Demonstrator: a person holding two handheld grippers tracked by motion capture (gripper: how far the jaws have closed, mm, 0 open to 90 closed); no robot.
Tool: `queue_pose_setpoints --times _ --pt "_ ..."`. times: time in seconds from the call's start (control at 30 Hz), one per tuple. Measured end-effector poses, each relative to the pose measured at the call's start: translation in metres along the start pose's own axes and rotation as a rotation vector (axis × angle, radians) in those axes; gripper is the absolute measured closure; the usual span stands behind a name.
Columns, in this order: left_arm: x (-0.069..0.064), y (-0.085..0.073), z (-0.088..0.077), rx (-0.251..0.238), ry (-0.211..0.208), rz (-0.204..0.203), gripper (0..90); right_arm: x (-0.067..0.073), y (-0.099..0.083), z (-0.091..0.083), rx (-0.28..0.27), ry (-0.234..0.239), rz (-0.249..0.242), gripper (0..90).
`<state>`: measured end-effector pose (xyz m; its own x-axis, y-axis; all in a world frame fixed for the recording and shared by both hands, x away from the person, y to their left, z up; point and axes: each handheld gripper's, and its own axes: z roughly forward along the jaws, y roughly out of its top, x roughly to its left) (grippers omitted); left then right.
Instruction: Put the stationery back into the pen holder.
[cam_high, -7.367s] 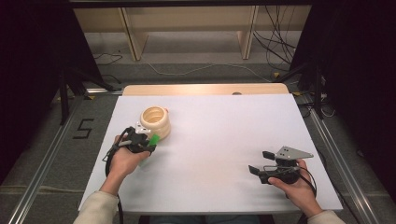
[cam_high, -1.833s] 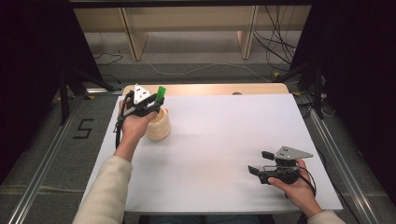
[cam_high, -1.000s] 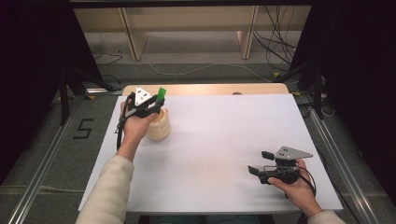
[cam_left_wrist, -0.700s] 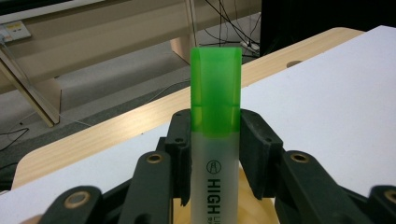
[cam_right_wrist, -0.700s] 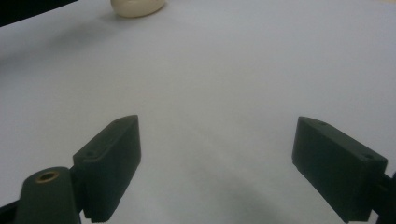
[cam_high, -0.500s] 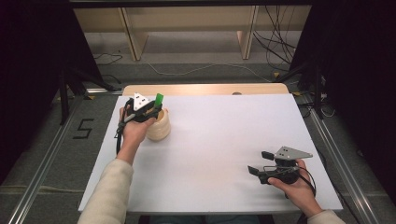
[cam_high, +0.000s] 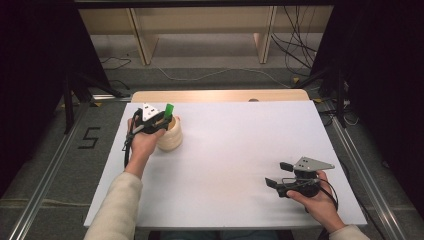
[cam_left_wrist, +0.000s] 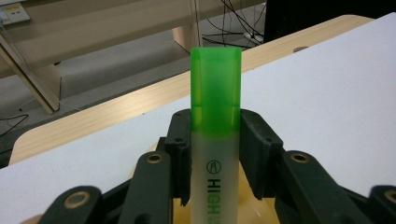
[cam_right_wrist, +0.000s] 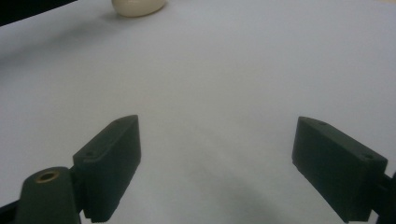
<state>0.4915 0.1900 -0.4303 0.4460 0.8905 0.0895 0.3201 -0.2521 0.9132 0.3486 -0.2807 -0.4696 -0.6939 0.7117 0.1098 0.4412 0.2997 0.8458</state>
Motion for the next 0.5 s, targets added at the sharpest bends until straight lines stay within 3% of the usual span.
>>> queue_pose_setpoints --times 0.5 --pt "-0.0013 -0.0057 0.0031 0.033 0.003 0.01 66.5 0.0002 -0.0001 0.0 0.0 0.001 0.0 16.5"
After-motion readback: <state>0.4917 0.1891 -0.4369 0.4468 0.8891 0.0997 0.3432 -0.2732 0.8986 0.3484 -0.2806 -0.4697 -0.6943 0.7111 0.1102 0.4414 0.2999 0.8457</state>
